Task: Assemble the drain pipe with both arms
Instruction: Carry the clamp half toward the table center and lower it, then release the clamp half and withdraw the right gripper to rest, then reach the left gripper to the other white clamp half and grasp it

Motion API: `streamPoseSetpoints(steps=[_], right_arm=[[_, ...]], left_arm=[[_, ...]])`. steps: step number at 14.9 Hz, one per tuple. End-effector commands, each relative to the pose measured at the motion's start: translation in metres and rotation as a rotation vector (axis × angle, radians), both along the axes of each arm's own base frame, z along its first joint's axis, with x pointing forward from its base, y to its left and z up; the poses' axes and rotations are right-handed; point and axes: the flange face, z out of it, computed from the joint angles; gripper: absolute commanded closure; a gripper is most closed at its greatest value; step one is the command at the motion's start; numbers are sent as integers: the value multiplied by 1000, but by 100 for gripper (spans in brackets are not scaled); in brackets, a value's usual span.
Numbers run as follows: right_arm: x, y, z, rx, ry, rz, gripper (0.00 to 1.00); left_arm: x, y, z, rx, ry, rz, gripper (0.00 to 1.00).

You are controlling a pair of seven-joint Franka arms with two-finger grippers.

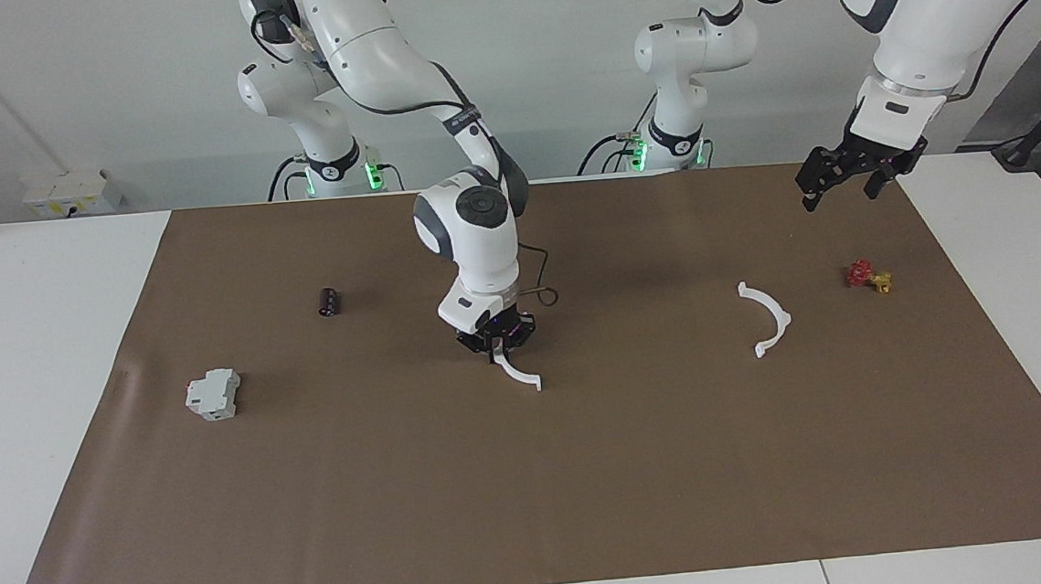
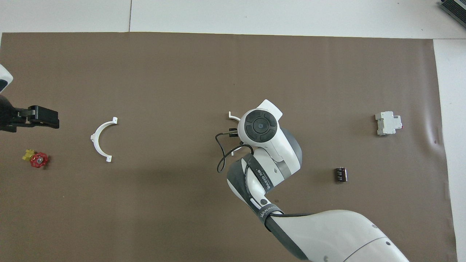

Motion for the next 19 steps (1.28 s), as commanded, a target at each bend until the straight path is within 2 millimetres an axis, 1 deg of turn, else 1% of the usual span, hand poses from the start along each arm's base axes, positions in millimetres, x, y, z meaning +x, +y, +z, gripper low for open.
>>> streamPoseSetpoints(steps=[1, 2, 4, 6, 7, 8, 9, 10, 11, 13, 14, 15, 16, 17, 18, 19], right_arm=[[2, -13, 26, 29, -8, -27, 0], [10, -29, 42, 33, -12, -54, 0], [21, -64, 83, 49, -34, -100, 0], [31, -106, 126, 65, -61, -159, 0], [34, -126, 147, 69, -71, -172, 0], [35, -146, 161, 62, -68, -165, 0], [37, -171, 179, 52, -61, -153, 0], [37, -196, 197, 42, -53, -139, 0], [36, -222, 213, 34, -44, -133, 0], [29, -274, 235, 14, -3, -113, 0], [22, -294, 248, 10, 14, -109, 0], [13, -309, 260, 6, 40, -117, 0], [4, -317, 278, -2, 62, -128, 0], [-2, -325, 295, -15, 90, -138, 0], [-6, -329, 315, -20, 110, -145, 0], [-11, -333, 331, -25, 132, -152, 0]], left_arm=[[-5, 2, 0, -11, -13, -12, 0], [-5, 2, 2, -11, -16, -11, 0], [-6, 2, 1, -11, -15, -11, 0], [-8, 2, -4, -12, -18, -10, 0], [-10, 2, -14, -12, -32, -10, 0], [-15, 2, -22, -14, -64, -7, 0], [-21, 2, -36, -16, -85, -5, 0], [-26, 2, -44, -17, -102, -3, 0], [-27, 3, -51, -18, -107, -1, 0], [-20, 3, -66, -18, -100, 18, 0], [-19, 1, -87, -19, -86, 39, 0], [-21, 2, -101, -20, -89, 51, 0], [-25, 2, -116, -22, -88, 79, 0], [-26, 0, -126, -27, -90, 152, 0], [-27, -5, -136, -32, -100, 270, 0], [-24, -7, -149, -39, -120, 346, 0]])
